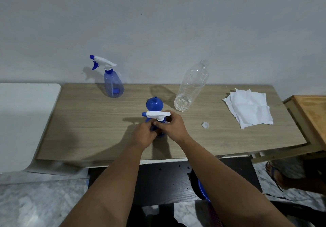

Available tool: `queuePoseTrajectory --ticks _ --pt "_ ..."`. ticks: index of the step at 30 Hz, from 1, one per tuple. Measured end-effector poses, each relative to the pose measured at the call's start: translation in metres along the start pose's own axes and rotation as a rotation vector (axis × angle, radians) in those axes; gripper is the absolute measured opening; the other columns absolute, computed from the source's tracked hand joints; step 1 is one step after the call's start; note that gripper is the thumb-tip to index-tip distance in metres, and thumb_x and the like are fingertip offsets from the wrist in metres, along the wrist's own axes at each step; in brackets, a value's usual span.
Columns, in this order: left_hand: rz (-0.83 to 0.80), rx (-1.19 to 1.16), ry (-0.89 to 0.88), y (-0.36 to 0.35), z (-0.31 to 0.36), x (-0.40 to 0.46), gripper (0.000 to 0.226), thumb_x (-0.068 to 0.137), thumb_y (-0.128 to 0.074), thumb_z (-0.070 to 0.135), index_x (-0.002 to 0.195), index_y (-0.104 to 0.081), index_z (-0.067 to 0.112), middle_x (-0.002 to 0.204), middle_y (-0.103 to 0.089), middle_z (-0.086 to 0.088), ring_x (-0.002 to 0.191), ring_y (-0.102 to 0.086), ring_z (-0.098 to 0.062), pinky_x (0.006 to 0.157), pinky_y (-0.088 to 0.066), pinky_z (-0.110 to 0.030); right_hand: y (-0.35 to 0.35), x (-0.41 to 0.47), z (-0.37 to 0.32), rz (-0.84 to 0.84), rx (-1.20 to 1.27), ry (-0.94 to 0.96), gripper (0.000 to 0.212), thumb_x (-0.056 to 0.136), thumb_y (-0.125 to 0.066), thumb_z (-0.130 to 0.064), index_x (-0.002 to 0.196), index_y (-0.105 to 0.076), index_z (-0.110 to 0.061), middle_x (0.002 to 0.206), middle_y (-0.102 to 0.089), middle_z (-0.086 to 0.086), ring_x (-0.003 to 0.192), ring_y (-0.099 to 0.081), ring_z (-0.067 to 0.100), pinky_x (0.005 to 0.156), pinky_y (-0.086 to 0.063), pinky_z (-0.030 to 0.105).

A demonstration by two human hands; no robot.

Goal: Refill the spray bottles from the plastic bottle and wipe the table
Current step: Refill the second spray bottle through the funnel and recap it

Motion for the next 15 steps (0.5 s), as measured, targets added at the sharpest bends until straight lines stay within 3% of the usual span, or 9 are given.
queuePoseTrajectory --ticks 3,6,8,12,15 --pt "-0.011 -0.04 0.013 -0.001 -0.002 0.001 0.024 0.084 -0.065 0.035 0.103 -0.068 0.02 0.08 -0.068 -0.002 0.075 -0.064 -0.024 0.065 -0.047 -0.033 0.002 -0.001 -0.005 0.081 -0.066 0.06 0.035 0.079 -0.086 -0.019 0.111 -0.074 -0.015 0.11 -0.074 0.006 0.105 -0.072 0.016 0.095 -0.057 0.036" --pt "-0.035 -0.107 0.012 -0.002 -0.006 0.003 0.045 0.074 -0.061 0.059 0.11 -0.07 0.034 0.084 -0.073 0.004 0.079 -0.068 -0.018 0.074 -0.055 -0.039 0.007 -0.003 -0.017 0.108 -0.023 0.103 0.022 0.083 -0.084 -0.015 0.103 -0.077 -0.02 0.104 -0.076 0.007 0.101 -0.073 0.016 0.092 -0.058 0.034" --pt "-0.036 -0.124 -0.011 -0.002 -0.005 0.002 0.04 0.079 -0.068 0.056 0.114 -0.067 0.038 0.086 -0.074 0.008 0.081 -0.069 -0.015 0.075 -0.055 -0.037 0.011 0.0 -0.028 0.11 0.022 0.115 0.016 0.088 -0.081 -0.008 0.099 -0.077 -0.018 0.098 -0.079 0.006 0.094 -0.074 0.012 0.088 -0.059 0.03" --pt "-0.021 -0.118 -0.018 -0.001 -0.002 0.002 0.038 0.084 -0.073 0.045 0.12 -0.065 0.035 0.09 -0.074 0.005 0.085 -0.067 -0.017 0.078 -0.052 -0.034 0.026 0.012 -0.064 0.155 0.119 0.145 0.013 0.094 -0.075 -0.005 0.105 -0.075 0.002 0.094 -0.078 0.014 0.082 -0.07 0.008 0.079 -0.055 0.021" --pt "-0.019 -0.103 0.0 -0.002 -0.004 0.001 0.032 0.084 -0.072 0.048 0.104 -0.071 0.024 0.088 -0.074 0.001 0.083 -0.068 -0.019 0.08 -0.054 -0.04 0.043 0.02 -0.09 0.133 0.15 0.165 0.005 0.098 -0.067 -0.005 0.102 -0.071 -0.005 0.092 -0.076 0.012 0.081 -0.072 0.01 0.076 -0.055 0.02"
Point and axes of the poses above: each hand's wrist, its own x-axis towards the middle knuckle, its own y-axis out of the back of the hand, z = x × y, the point moved 2 cm from there along x, towards the middle knuckle
